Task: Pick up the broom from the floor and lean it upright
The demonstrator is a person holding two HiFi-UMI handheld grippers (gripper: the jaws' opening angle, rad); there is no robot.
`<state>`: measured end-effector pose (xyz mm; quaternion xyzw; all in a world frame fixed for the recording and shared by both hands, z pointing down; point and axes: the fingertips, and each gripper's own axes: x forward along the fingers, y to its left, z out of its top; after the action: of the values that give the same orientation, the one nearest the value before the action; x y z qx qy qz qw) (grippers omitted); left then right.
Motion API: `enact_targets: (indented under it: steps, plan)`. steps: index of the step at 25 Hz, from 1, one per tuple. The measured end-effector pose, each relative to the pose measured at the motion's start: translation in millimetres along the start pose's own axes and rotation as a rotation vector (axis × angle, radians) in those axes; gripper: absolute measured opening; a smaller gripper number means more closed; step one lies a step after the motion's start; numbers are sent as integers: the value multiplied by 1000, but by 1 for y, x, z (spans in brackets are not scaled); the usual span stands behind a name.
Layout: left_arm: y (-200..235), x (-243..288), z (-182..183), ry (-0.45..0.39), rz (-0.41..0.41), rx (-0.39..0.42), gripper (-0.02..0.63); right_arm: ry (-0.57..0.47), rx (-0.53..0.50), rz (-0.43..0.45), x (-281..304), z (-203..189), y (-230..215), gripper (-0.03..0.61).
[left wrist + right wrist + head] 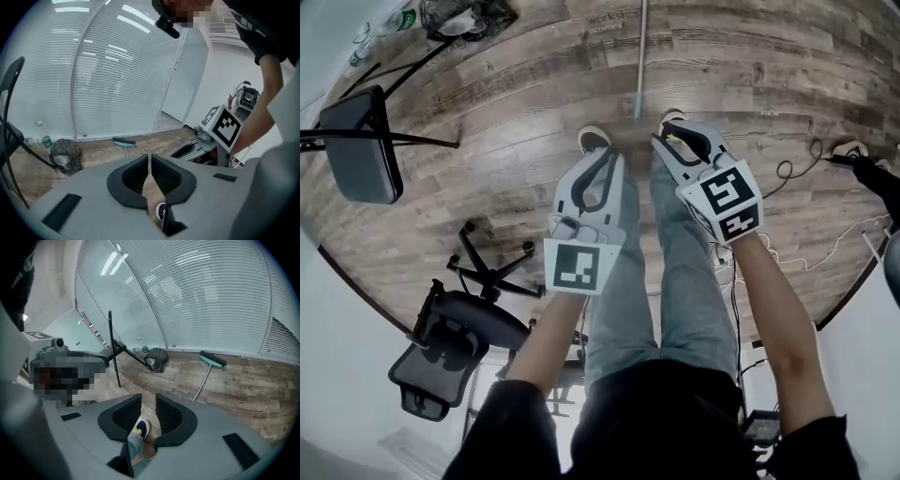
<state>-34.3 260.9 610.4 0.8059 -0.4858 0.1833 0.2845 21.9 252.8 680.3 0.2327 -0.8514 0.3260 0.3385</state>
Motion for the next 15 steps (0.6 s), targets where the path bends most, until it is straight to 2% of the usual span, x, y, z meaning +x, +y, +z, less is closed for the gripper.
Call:
enact_targets:
  steps: [3,11,15]
  plan:
    - [10,20,-36,43,-1,5,21,40,47,-15,40,-30,-14,101]
    - [49,81,-125,55,-8,-5,21,173,68,-57,146,-126,-52,114]
    - [77,111,-175,76,-8,-15,21,250,1,-36,195,-174,-70,117]
